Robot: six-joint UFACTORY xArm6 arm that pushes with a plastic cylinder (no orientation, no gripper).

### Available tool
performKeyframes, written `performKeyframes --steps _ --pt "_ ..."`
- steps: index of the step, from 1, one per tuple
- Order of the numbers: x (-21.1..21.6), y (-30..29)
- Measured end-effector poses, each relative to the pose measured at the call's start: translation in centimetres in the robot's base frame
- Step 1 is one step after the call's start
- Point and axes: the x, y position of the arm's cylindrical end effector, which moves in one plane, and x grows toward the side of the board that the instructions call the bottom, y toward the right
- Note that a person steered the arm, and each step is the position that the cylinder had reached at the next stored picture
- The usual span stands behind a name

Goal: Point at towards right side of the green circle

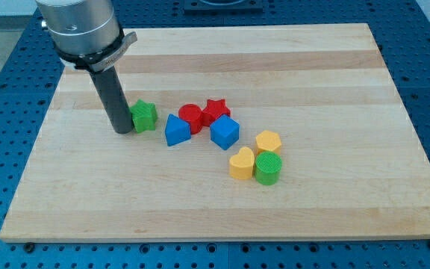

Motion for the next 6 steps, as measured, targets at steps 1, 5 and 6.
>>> performKeyframes --steps 1,5,6 --pt "1.6 -0.4" --pt "13.2 18.4" --pt "13.8 24.7"
